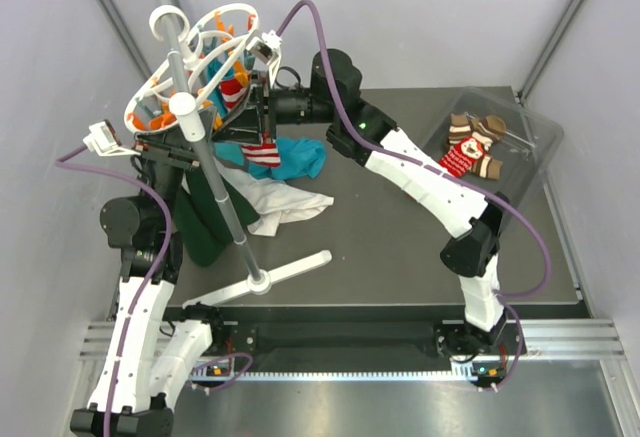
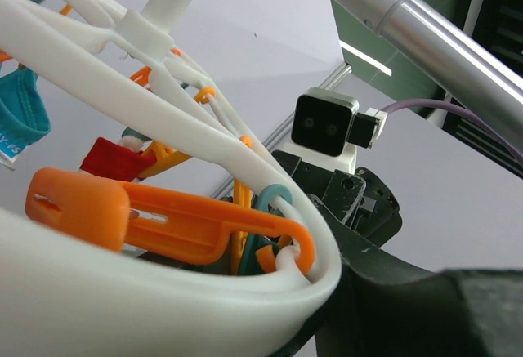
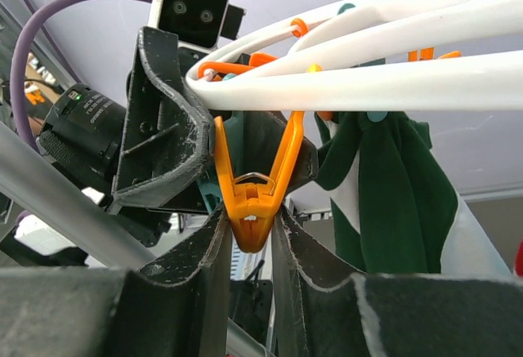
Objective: Clip the socks to the hanger
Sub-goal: Open the clamp at the hanger, then pick up the sock from the bin.
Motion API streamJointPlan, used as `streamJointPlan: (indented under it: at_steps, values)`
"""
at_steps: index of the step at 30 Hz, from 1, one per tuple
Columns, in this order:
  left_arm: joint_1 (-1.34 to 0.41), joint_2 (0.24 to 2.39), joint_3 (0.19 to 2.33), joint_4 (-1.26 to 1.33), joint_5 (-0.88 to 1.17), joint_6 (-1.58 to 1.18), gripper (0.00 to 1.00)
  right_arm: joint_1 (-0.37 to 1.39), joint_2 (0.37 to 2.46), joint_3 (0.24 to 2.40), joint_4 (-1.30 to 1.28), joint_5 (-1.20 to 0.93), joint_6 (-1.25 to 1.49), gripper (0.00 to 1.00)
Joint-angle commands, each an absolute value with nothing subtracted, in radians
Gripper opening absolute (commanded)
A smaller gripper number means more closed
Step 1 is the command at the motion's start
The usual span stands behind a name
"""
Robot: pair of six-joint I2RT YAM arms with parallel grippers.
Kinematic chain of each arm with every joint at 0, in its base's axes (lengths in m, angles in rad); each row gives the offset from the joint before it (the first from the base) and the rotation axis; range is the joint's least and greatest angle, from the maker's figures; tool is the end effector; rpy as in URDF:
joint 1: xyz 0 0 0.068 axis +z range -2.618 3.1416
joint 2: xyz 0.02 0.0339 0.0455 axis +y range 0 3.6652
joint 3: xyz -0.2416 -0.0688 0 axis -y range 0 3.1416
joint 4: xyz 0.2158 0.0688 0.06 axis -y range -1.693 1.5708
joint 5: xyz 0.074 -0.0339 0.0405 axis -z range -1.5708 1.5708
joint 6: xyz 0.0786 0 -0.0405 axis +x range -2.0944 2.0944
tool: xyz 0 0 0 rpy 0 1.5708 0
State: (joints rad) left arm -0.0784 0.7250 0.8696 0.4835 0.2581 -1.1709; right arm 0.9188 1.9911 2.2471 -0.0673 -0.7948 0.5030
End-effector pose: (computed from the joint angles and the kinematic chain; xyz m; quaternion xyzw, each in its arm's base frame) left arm 0.1634 -0.0330 0.4523 -0.1360 0.4443 -0.5641 0.6825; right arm 0.2217 0.3829 0.4710 -0.4131 0.5135 0.6505 0.3775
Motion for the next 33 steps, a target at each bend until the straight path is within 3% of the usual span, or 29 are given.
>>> streamJointPlan:
  at_steps: [1,3,5,7,8,9,11,12,15,20,27,30,33]
  values:
    - [-0.080,0.745,0.910,0.552,0.290,-1.158,0.36,0.923,1.994,2.295,-0.051,-0.833,0.511,0.00]
    - [-0.080,0.747,0.910,0.558,0.293,-1.164,0.27,0.923,1.996,2.298,-0.049,-0.831,0.512,0.00]
    - [-0.080,0.749,0.916,0.551,0.298,-1.160,0.03,0.925,1.994,2.299,-0.052,-0.828,0.506,0.00]
    - [-0.080,0.747,0.925,0.522,0.291,-1.154,0.00,0.922,1.990,2.293,-0.075,-0.807,0.494,0.07]
    - [-0.080,0.742,0.928,0.500,0.288,-1.144,0.00,0.923,1.982,2.290,-0.090,-0.793,0.468,0.16]
    - [-0.080,0.739,0.930,0.483,0.284,-1.138,0.00,0.923,1.976,2.284,-0.103,-0.770,0.453,0.36]
    - [-0.080,0.721,0.936,0.419,0.246,-1.120,0.00,0.922,1.939,2.243,-0.126,-0.744,0.410,0.58]
    - [-0.080,0.716,0.937,0.404,0.236,-1.111,0.00,0.920,1.924,2.221,-0.126,-0.718,0.396,0.74]
    - [-0.080,0.695,0.948,0.339,0.203,-1.078,0.00,0.899,1.849,2.134,-0.127,-0.675,0.364,0.87]
    - [-0.080,0.695,0.992,0.217,0.161,-1.066,0.00,0.855,1.696,1.990,-0.205,-0.556,0.279,0.93]
    - [-0.080,0.690,1.038,0.071,0.091,-1.066,0.00,0.687,1.442,1.674,-0.262,-0.145,0.233,1.00]
    - [-0.080,0.701,1.049,0.052,0.100,-1.062,0.00,0.501,1.401,1.582,-0.360,0.079,0.247,1.00]
    - [-0.080,0.704,1.046,0.052,0.112,-1.063,0.00,0.315,1.411,1.510,-0.449,0.103,0.275,1.00]
